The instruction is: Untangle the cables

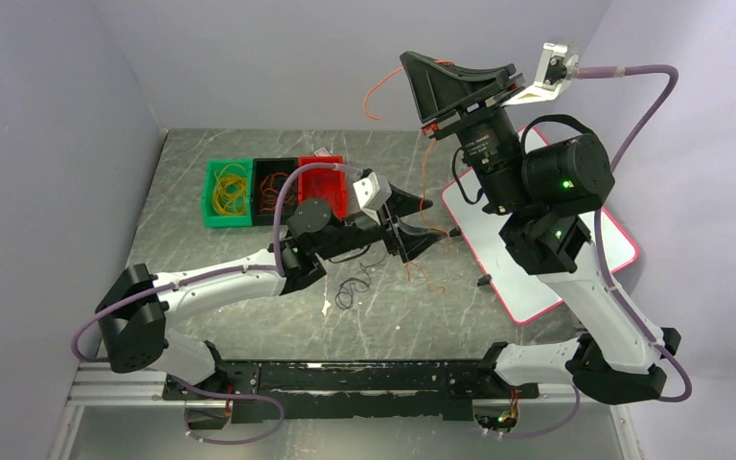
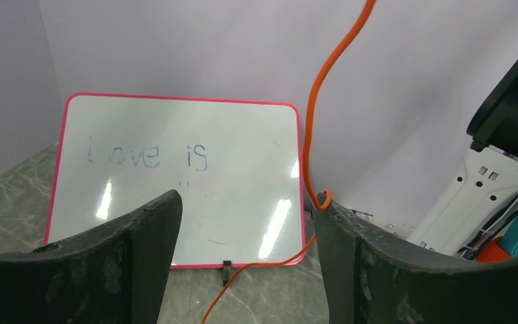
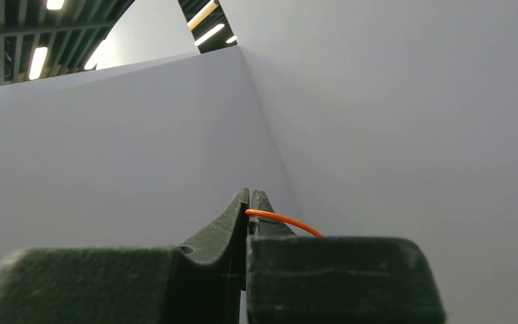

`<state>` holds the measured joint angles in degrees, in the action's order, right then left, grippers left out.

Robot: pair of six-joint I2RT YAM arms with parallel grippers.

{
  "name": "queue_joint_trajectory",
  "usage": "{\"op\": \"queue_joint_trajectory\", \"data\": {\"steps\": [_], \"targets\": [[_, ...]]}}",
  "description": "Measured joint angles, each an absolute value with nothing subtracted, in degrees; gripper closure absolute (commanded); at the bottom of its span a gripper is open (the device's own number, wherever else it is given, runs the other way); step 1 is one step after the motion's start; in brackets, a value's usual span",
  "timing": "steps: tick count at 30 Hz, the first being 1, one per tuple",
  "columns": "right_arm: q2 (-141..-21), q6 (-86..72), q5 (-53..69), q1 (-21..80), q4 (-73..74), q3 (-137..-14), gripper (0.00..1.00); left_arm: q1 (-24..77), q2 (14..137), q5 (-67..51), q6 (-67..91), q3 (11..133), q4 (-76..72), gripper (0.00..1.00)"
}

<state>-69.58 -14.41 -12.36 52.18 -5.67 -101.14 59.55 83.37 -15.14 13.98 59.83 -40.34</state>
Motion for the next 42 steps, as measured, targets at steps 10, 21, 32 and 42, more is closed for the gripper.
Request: {"op": "queue_joint_trajectory", "data": {"steps": [10, 21, 32, 42], "targets": [[-69.6, -14.5, -12.4, 52.2, -5.7, -101.1, 1.0, 59.5, 84.4, -17.2, 15.4, 60.6, -42.2, 0.3], [-69.3, -13.5, -13.1, 52.2, -5.7, -101.1, 1.0, 59.5, 83.9, -17.3, 15.9, 59.4, -42.2, 0.29], [-69.2, -13.5, -13.0, 52.2, -6.0, -101.1, 1.0, 59.4, 83.9, -17.3, 15.8, 59.8, -42.2, 0.51], [-68.8, -13.3, -13.5, 52.2, -6.1, -100.2, 1.0, 59.2, 84.6, -17.3, 16.3, 61.0, -42.2, 0.93]]}}
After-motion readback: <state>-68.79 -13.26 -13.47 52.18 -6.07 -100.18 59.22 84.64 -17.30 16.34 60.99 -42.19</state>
